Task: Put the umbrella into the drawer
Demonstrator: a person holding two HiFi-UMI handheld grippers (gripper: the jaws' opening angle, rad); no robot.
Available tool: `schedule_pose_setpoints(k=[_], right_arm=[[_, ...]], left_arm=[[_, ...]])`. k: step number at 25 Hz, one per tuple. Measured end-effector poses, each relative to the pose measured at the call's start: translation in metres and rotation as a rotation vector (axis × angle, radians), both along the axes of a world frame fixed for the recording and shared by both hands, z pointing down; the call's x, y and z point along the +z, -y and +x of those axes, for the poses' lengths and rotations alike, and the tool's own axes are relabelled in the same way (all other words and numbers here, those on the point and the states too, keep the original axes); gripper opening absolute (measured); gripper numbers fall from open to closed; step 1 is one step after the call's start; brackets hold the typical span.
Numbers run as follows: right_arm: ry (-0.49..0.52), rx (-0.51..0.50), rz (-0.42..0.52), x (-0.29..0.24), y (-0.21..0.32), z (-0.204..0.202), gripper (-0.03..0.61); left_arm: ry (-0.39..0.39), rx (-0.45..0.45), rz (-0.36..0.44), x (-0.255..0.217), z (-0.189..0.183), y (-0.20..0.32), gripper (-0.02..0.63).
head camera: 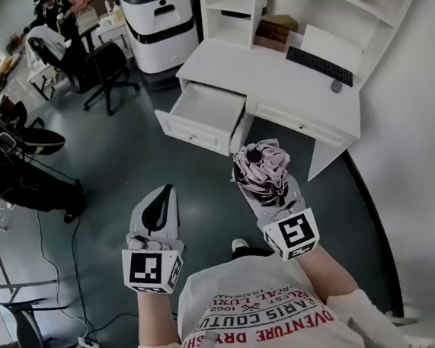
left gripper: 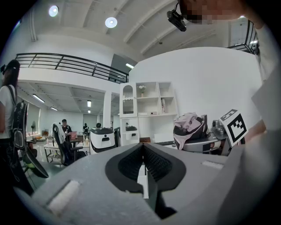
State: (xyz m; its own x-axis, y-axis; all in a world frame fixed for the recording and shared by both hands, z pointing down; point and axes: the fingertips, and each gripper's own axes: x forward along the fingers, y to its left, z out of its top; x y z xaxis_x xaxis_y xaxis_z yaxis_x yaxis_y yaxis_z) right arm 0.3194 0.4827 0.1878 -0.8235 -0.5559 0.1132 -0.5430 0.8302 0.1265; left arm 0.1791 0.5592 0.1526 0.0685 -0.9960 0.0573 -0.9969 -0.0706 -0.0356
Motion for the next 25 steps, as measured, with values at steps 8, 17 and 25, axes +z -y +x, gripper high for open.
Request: schedule_pose_setpoints(k=[8,17,25], right_arm=[[0.000,0.007,-0.011,0.002,-0.003,-0.005,0.199],[-0.022,0.013,-0.054,0.019,-0.009,-0.023,0.202],[-0.037,-0.014,-0.085,0.041,0.042,-0.051,0.204]], left_arm=[[0.009,0.039,0.016,-0.008,0.002,-0.002,0.004],[-0.023,0.015,-0.005,0.013,-0.024,-0.011,0.004],[-0.039,-0.028,-0.041,0.032,-0.055,0.035,0.005]])
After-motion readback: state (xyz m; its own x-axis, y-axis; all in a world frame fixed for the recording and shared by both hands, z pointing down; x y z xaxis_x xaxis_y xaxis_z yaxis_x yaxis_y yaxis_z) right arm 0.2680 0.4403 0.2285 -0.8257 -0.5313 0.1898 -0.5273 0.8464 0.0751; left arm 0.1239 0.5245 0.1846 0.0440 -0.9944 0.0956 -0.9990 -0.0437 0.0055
